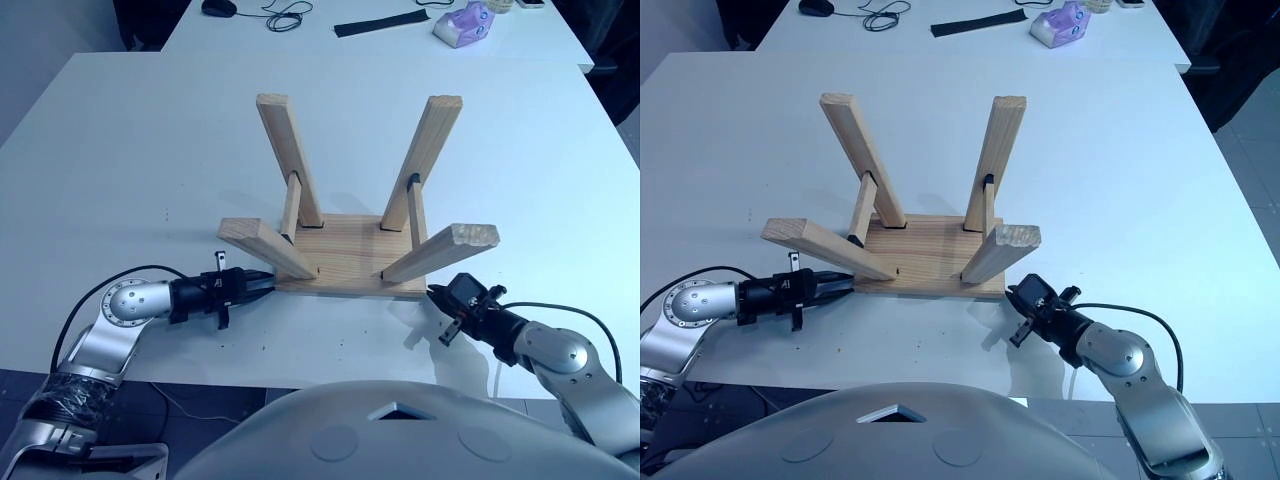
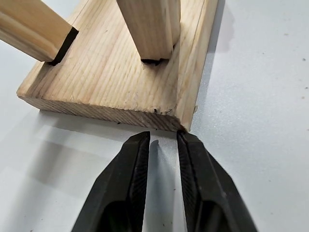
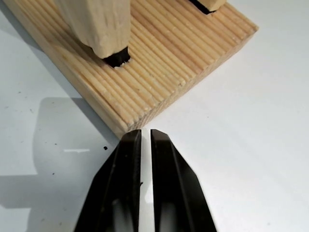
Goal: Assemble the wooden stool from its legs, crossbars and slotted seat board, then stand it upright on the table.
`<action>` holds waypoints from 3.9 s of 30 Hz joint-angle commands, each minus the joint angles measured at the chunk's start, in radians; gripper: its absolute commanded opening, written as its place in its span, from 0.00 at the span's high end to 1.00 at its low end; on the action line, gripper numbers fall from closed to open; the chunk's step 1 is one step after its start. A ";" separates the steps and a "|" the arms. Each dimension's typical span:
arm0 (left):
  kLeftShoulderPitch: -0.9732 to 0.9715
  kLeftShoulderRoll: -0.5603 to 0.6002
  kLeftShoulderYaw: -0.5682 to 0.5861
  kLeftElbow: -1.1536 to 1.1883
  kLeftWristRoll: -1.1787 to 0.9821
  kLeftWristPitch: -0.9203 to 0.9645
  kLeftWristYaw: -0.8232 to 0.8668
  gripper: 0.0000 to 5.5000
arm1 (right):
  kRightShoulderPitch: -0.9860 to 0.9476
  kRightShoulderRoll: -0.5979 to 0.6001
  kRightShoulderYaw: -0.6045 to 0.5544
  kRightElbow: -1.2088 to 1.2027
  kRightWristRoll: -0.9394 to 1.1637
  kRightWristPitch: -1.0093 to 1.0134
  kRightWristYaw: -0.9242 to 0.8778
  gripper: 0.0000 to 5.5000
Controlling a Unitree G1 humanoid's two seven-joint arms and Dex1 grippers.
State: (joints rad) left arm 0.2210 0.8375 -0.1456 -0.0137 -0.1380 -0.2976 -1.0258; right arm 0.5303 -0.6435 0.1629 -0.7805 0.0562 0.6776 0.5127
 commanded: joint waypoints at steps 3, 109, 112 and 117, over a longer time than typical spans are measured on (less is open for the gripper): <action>0.003 0.005 -0.003 -0.118 -0.052 0.062 -0.036 0.80 | -0.006 -0.002 0.001 -0.079 0.046 0.008 0.028 0.94; -0.335 -0.101 -0.094 0.431 -0.056 -0.396 -0.377 0.76 | -0.098 -0.150 -0.023 0.349 0.102 -0.593 0.371 0.74; -0.327 -0.082 -0.087 0.355 -0.095 -0.317 -0.394 0.76 | -0.074 -0.159 -0.031 0.298 0.127 -0.551 0.378 0.74; -0.290 -0.016 -0.061 0.188 -0.178 -0.134 -0.447 0.76 | -0.023 -0.179 -0.091 0.179 0.218 -0.412 0.384 0.74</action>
State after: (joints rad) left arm -0.0764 0.7794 -0.2371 0.2697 -0.2443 -0.5109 -1.4560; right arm 0.4955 -0.8064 0.1196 -0.5158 0.1972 0.1961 0.8931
